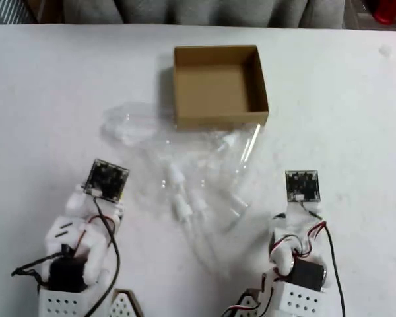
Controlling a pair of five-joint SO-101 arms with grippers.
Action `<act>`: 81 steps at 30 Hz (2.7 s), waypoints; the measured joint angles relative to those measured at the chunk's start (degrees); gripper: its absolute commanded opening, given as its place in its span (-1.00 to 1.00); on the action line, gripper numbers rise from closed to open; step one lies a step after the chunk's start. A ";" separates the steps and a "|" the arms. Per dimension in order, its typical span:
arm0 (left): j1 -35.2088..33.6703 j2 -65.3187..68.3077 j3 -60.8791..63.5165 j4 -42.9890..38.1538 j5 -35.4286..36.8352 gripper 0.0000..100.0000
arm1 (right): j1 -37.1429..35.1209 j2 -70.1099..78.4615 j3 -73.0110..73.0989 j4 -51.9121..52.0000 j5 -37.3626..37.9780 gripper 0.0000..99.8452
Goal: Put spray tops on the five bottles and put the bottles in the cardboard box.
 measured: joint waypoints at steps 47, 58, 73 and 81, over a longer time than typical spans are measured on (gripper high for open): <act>10.29 130.20 -99.78 -16.35 20.48 -0.58 | 0.18 0.00 0.00 -0.26 3.08 -0.73; 10.46 146.99 -113.05 -16.35 20.48 -0.59 | -0.26 0.00 0.00 -0.26 3.16 -0.73; 10.37 149.45 -113.49 -24.53 20.84 -0.96 | -0.26 0.00 0.00 -0.26 3.16 -0.73; 10.46 149.45 -113.49 -31.03 20.57 -0.96 | -0.26 0.00 0.00 -0.26 3.16 -0.73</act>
